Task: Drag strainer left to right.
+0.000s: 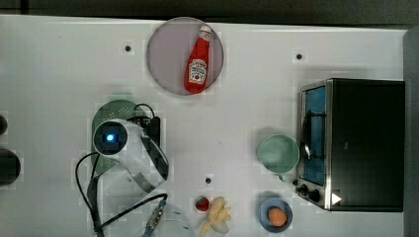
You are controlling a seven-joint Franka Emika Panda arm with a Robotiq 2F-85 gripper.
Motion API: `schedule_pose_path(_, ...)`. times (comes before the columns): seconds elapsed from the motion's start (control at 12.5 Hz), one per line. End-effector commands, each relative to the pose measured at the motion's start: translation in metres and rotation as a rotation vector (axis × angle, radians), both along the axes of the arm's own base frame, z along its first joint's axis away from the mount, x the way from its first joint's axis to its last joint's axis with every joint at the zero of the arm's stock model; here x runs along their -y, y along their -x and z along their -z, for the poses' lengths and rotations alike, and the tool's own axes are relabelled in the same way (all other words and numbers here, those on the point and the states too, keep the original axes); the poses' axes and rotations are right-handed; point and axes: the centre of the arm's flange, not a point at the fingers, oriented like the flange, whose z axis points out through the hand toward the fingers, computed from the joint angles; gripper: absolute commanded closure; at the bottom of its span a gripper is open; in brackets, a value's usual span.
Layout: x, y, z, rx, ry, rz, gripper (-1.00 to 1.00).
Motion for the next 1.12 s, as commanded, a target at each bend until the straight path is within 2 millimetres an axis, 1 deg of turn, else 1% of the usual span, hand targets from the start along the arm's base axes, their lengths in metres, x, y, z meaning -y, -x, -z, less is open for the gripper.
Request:
schedule_pose_path(0.08,0.047,-0.006,0.013,-0.008,-0.004,0.010,-1.00)
schedule_pose_path(0.4,0.097,-0.012,0.016,0.000,0.014,-0.026,-1.00)
schedule_pose_path(0.64,0.139,-0.016,0.017,-0.002,0.040,-0.019,-1.00)
schedule_pose_path(1.12,0.218,-0.020,0.019,-0.001,0.085,-0.044,-1.00)
